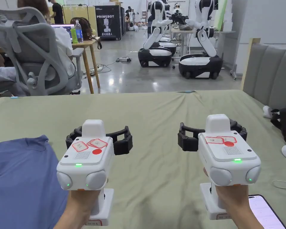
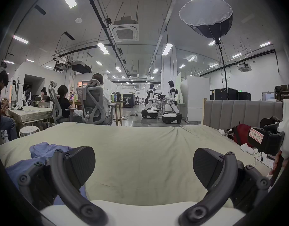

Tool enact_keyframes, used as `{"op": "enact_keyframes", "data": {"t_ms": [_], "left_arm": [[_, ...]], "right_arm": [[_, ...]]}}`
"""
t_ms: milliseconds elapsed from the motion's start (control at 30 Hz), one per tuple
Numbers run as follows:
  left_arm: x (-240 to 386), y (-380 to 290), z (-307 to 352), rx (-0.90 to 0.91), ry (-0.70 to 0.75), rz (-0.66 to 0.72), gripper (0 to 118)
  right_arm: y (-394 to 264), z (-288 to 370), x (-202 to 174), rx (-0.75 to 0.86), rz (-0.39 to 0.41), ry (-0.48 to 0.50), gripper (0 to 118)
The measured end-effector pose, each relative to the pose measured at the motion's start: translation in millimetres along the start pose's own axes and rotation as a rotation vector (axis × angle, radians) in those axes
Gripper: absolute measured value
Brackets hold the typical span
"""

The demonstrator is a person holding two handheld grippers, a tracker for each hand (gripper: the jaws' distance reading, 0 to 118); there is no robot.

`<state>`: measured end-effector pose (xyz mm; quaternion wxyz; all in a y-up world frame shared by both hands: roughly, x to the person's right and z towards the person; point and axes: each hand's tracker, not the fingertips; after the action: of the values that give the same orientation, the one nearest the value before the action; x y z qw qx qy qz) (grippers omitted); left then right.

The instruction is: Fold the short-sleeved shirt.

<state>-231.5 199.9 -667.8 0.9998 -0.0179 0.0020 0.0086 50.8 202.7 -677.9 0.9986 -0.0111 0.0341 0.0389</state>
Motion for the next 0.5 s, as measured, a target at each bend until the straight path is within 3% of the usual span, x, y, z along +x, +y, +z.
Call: {"op": "enact_keyframes", "data": {"t_ms": [500], "left_arm": [[2.8, 0.4, 2.0, 0.006, -0.007, -0.012, 118]], "right_arm": [[-3.9, -4.4, 5.3, -0.032, -0.013, 0.034, 118]]}}
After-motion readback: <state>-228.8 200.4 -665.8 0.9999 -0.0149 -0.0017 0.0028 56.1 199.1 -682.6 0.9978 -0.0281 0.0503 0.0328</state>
